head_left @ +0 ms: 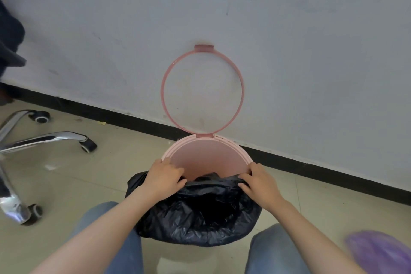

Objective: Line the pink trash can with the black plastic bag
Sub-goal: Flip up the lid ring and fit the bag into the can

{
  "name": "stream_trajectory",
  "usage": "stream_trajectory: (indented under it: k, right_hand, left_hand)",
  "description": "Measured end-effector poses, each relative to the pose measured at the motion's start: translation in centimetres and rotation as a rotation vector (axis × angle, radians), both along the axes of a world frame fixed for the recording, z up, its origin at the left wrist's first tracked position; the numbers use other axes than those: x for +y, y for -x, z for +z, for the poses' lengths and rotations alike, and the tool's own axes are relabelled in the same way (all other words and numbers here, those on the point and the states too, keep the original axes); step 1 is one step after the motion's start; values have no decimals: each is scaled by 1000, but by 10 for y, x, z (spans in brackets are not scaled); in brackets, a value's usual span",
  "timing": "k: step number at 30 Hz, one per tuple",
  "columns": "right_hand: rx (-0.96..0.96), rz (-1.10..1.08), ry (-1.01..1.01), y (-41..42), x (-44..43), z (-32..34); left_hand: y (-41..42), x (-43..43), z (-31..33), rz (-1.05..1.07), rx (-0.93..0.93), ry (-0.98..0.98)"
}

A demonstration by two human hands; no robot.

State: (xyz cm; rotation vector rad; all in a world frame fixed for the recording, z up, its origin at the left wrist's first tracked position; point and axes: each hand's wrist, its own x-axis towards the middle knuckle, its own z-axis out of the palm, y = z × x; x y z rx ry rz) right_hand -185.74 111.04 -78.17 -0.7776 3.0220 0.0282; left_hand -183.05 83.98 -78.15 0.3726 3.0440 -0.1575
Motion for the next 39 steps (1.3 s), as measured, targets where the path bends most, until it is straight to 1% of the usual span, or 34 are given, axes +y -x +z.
stream_trajectory:
  k: [1, 2, 3, 5, 9, 12, 14, 16, 18, 20, 22, 23, 24, 26, 28, 30, 31, 34, 36, 37, 39]
  right_hand:
    - [41, 21, -24, -1, 1, 0]
    - [82, 42, -42, -2, 2, 1]
    - [115, 57, -38, -3, 2, 2]
    - [133, 44, 11, -5, 3, 5]
    - [42, -54, 141, -11, 7, 10]
    - [-46, -170, 222, -8, 8, 12]
    - [-124, -231, 331, -5, 5, 17]
    - [-246, -269, 486, -1, 2, 25]
    - [-365, -289, 606, 5, 1, 32]
    - [-406, -348, 745, 11, 0, 39]
    - [-365, -460, 908, 19, -7, 43]
    - [-313, -496, 940, 23, -12, 43]
    - [-277, -509, 941, 26, -19, 44]
    - [-280, -472, 906, 30, -34, 44]
    - [-318, -396, 815, 33, -43, 41]
    - [-361, -348, 705, 36, -47, 36]
    - [-361, -344, 657, 36, -48, 34]
    - [-243, -321, 536, 34, -46, 22]
    - [-208, -264, 445, 35, -43, 13]
    - [-206, -238, 389, 38, -42, 9]
    - [-206, -204, 277, 45, -42, 5]
  left_hand:
    - [-4, -3, 0, -25, 13, -10]
    - [-8, -6, -1, -72, 71, -26]
    - [-13, -8, -3, -82, 56, 6]
    - [-17, -14, -14, -127, 142, -58]
    - [-21, -17, -17, -167, 223, -225]
    - [-24, -17, -13, -122, 235, -430]
    - [-23, -18, -10, -28, 215, -603]
    - [-20, -20, -4, 40, 196, -737]
    - [-18, -24, 1, 37, 238, -739]
    - [-16, -27, 3, 69, 272, -742]
    - [-14, -30, 5, 104, 363, -738]
    - [-11, -30, 5, 112, 415, -707]
    - [-8, -29, 6, 117, 458, -668]
    - [2, -26, 8, 180, 533, -573]
    - [13, -22, 13, 302, 531, -483]
    - [22, -19, 19, 427, 456, -444]
    - [22, -16, 23, 428, 442, -419]
    - [9, 5, 19, 221, 405, -317]
    - [-3, 19, 12, 149, 333, -241]
    - [-5, 23, 8, 174, 276, -193]
    - [-3, 26, 5, 317, 112, -135]
